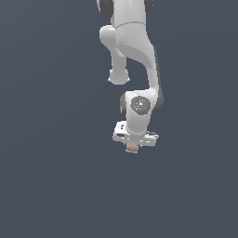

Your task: Pick up the object and move it to a goal position.

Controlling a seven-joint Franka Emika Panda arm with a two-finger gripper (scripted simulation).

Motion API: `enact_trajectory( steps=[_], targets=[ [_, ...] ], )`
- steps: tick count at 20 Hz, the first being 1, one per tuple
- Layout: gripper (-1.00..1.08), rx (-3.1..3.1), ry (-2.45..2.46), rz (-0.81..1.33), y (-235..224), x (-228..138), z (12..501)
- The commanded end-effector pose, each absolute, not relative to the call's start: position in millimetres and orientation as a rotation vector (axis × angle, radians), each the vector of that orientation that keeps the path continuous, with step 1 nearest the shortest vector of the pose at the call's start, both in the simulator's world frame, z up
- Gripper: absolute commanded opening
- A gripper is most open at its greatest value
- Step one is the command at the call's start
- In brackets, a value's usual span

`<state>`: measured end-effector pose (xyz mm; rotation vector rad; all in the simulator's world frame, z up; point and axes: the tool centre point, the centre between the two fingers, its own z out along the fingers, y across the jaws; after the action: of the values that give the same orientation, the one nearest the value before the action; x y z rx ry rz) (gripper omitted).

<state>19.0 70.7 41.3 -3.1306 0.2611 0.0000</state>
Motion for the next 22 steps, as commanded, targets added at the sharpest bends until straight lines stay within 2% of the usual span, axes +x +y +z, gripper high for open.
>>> enact_trajectory(
  steps=[1, 11, 22],
  targets=[
    [-1.00, -3.131, 0.262, 0.000, 70.3, 19.1, 40.7],
    [-1.00, -3.131, 0.262, 0.000, 88.5, 26.2, 63.6],
    [-1.00, -3.131, 0.262, 0.000, 148.7, 51.8, 137.9]
  ],
)
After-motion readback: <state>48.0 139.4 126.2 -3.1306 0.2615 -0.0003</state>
